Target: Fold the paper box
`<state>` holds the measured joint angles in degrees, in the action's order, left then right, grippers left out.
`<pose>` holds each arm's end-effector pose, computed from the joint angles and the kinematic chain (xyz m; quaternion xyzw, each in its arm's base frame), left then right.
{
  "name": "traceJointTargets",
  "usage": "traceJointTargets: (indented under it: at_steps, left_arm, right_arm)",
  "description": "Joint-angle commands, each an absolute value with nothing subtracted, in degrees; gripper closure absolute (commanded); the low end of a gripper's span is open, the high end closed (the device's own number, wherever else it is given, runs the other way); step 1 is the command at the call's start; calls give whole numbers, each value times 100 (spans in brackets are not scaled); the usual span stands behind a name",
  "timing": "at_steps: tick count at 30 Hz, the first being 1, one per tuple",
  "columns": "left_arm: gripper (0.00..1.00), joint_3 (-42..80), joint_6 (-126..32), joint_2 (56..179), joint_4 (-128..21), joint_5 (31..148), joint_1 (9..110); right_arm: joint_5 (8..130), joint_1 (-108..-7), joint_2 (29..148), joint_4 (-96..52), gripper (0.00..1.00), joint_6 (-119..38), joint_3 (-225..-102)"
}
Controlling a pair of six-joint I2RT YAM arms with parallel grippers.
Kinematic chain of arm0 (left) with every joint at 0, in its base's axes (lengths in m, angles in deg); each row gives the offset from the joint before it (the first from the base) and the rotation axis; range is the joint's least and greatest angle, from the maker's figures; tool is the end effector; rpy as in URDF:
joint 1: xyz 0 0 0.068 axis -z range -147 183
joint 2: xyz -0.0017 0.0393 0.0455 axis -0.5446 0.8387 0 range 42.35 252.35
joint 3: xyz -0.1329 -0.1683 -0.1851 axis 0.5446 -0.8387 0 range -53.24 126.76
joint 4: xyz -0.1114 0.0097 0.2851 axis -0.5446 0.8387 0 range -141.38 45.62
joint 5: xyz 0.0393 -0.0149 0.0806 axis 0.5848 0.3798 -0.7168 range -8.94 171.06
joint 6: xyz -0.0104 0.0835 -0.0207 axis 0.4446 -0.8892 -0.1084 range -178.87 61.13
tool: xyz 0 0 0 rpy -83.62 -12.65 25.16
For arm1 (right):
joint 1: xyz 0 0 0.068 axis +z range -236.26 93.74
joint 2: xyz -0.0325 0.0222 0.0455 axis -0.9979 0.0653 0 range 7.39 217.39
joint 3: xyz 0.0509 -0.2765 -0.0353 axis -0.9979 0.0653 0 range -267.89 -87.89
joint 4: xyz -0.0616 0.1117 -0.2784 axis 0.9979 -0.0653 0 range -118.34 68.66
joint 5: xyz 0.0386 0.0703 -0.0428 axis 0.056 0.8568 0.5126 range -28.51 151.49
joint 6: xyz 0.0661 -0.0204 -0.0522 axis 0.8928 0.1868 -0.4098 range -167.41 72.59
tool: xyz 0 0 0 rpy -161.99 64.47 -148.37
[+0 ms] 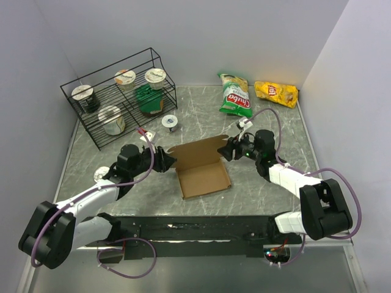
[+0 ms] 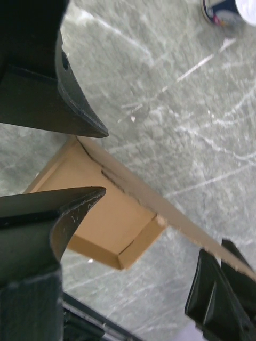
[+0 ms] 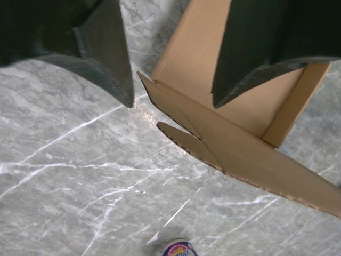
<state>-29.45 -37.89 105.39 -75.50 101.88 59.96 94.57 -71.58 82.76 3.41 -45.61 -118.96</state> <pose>0.2553 -0.1604 0.1819 0.1505 0.7742 -0.3740 0.4880 0.3105 0.1244 0.1719 -0.2510 0.7598 0.3094 0.5138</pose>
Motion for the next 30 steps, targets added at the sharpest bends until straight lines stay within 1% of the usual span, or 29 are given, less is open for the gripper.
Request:
traceJointTargets:
  at_steps: [1,2,3,4,6,9,10,13,15,17,18,21,22,24,25,27,30]
  left_arm:
    - [54,-2811,-3918,10396,-7450,9680,6033]
    - [55,-2819,-3927,10387,-7423,9662,6033]
    - [56,-2820,-3918,10396,-7414,9644,6033]
    - [58,-2820,-3918,10413,-7388,9635,6033]
    - [59,-2819,-3918,10431,-7397,9644,6051]
    - [62,-2820,-3909,10466,-7546,9696,6077]
    - [67,-2802,-3909,10509,-7563,9705,6104]
    - [75,-2705,-3927,10615,-7494,9618,6191]
    - [77,-2653,-3944,10668,-7432,9460,6244]
    - [84,-2609,-3962,10721,-7388,9311,6341]
    - [87,-2600,-3962,10738,-7370,9110,6376]
    - [90,-2538,-3953,10817,-7300,8863,6508]
    - [93,-2521,-3936,10861,-7283,8801,6569]
    - [94,-2459,-3909,10914,-7265,8713,6639]
    - [96,-2424,-3900,10958,-7256,8590,6727]
    - [98,-2380,-3848,10993,-7247,8432,6824]
    - [99,-2336,-3725,11055,-7239,8124,7052]
  right_arm:
    - [9533,-7193,8227,723,42,-4644,-12076]
    - [9524,-7176,8210,731,44,-4636,-12059]
    - [9542,-7176,8210,757,49,-4635,-12041]
    - [9559,-7184,8210,766,51,-4627,-12032]
    - [9612,-7176,8236,767,56,-4644,-12023]
    - [9612,-7167,8271,766,60,-4662,-12015]
    - [9603,-7158,8271,767,61,-4662,-12015]
    - [9595,-7132,8254,705,65,-4688,-12023]
    - [9603,-7105,8236,670,67,-4688,-12032]
    - [9647,-7027,8227,618,69,-4688,-12050]
    - [9621,-6991,8219,582,73,-4688,-12058]
    - [9455,-6789,8166,503,75,-4881,-12041]
    - [9419,-6754,8157,494,75,-4908,-12041]
    - [9279,-6605,8113,433,78,-4934,-12041]
    - [9209,-6543,8096,415,79,-4960,-12032]
    - [8911,-6359,8034,302,82,-5022,-12032]
    - [8472,-6051,7929,213,82,-5127,-12015]
